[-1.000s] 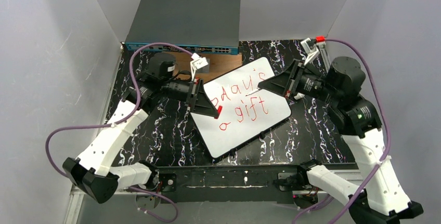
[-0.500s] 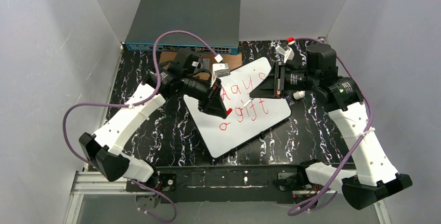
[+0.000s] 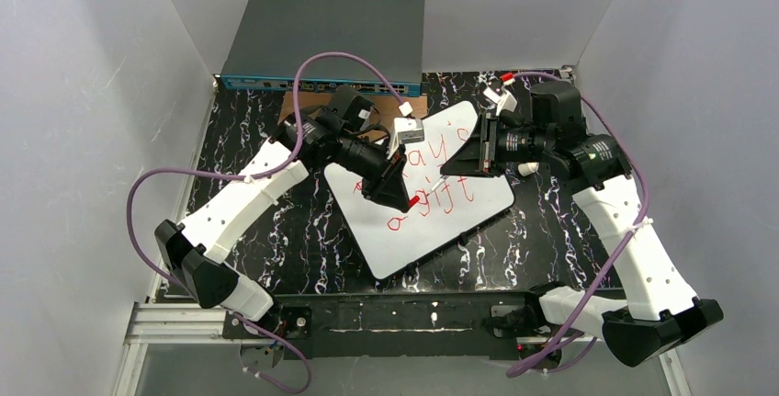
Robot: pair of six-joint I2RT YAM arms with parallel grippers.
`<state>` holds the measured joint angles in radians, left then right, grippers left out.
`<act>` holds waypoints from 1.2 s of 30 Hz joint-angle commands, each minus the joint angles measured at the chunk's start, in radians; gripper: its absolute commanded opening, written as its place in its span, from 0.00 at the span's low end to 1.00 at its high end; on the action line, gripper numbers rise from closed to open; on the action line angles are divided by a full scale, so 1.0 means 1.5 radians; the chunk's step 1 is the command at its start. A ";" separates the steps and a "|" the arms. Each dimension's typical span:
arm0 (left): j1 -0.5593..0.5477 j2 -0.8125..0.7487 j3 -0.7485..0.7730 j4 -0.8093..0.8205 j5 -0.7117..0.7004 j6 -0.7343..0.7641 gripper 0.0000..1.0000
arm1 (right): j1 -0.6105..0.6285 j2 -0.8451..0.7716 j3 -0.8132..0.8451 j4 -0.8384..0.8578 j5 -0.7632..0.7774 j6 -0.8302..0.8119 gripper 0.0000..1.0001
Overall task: Write a sentence on the whiteboard
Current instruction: Insert the whiteboard marker without the cap into the pen cap.
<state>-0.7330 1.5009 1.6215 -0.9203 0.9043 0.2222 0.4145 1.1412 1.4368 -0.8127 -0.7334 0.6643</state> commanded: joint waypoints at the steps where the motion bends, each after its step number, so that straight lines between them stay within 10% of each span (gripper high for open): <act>1: -0.009 0.004 0.032 -0.008 0.003 0.005 0.00 | -0.001 -0.011 -0.013 0.019 0.022 -0.006 0.01; 36: -0.026 0.044 0.074 0.008 -0.008 -0.022 0.00 | -0.001 0.007 -0.024 0.017 0.014 -0.010 0.01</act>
<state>-0.7681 1.5677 1.6951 -0.9123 0.8753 0.1902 0.4145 1.1542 1.4078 -0.8127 -0.6991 0.6544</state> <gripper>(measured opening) 0.129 0.195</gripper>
